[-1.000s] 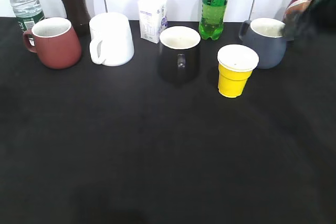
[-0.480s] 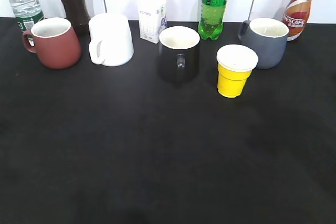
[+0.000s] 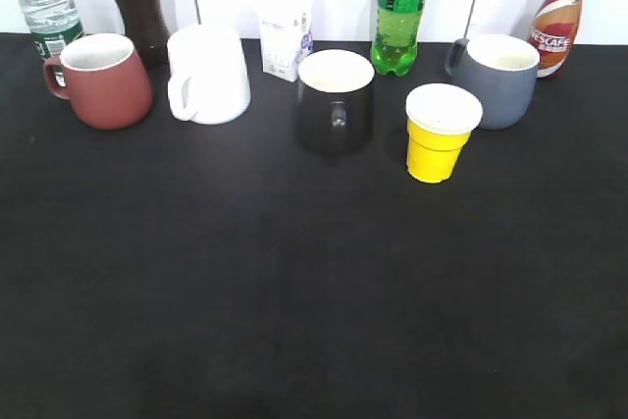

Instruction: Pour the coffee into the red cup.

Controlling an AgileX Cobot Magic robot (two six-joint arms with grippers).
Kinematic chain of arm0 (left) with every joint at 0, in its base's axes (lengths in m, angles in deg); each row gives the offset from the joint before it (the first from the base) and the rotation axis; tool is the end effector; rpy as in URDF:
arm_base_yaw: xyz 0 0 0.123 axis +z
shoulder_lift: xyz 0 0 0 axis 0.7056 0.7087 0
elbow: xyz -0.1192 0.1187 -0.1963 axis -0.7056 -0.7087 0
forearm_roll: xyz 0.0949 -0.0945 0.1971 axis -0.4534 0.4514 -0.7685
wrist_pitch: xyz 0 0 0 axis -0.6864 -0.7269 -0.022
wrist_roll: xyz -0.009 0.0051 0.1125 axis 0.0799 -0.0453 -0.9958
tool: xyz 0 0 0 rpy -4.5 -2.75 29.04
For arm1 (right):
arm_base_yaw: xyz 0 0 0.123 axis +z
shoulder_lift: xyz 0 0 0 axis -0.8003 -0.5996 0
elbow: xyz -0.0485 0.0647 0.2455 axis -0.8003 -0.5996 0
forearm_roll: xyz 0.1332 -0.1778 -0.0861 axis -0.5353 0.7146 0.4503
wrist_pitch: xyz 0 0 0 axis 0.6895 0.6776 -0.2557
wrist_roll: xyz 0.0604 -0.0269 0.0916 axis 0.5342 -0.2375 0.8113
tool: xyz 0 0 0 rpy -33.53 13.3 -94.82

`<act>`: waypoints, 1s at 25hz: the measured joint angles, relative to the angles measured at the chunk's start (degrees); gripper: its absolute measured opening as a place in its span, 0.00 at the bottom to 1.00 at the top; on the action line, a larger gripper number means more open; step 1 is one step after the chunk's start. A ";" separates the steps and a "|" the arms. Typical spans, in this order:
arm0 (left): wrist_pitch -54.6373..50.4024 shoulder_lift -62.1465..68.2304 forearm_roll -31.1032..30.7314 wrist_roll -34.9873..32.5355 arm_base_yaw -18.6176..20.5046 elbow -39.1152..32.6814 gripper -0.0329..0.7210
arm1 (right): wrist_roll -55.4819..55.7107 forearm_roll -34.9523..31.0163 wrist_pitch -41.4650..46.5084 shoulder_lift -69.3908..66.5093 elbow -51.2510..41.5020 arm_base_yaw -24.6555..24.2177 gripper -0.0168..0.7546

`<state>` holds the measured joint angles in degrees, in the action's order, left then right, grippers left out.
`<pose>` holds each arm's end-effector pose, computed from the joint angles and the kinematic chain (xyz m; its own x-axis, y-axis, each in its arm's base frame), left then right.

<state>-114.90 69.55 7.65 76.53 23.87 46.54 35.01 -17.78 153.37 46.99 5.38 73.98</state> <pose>0.0338 -0.0242 0.2648 -0.6746 0.1452 -0.7237 0.3506 0.9258 -0.1411 0.0477 0.0203 0.2777 -0.5989 -0.3296 -0.7299 -0.4270 0.9024 -0.0571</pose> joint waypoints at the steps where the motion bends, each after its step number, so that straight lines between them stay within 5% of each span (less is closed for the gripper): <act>1: -0.24 0.00 -0.06 -0.48 0.00 -0.76 0.70 | 0.00 0.23 -0.29 0.56 -2.06 0.00 0.76; 7: 4.17 0.00 -5.67 -0.96 0.00 -1.69 0.70 | 0.12 -0.49 -7.81 0.57 -8.10 0.00 0.76; 25: 8.85 0.63 -5.67 -1.14 0.00 -3.85 0.70 | 0.06 -0.81 -8.20 0.57 -8.10 0.00 0.76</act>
<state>-106.05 70.18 1.97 75.39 23.87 42.70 35.06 -18.59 145.16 47.57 -2.72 73.98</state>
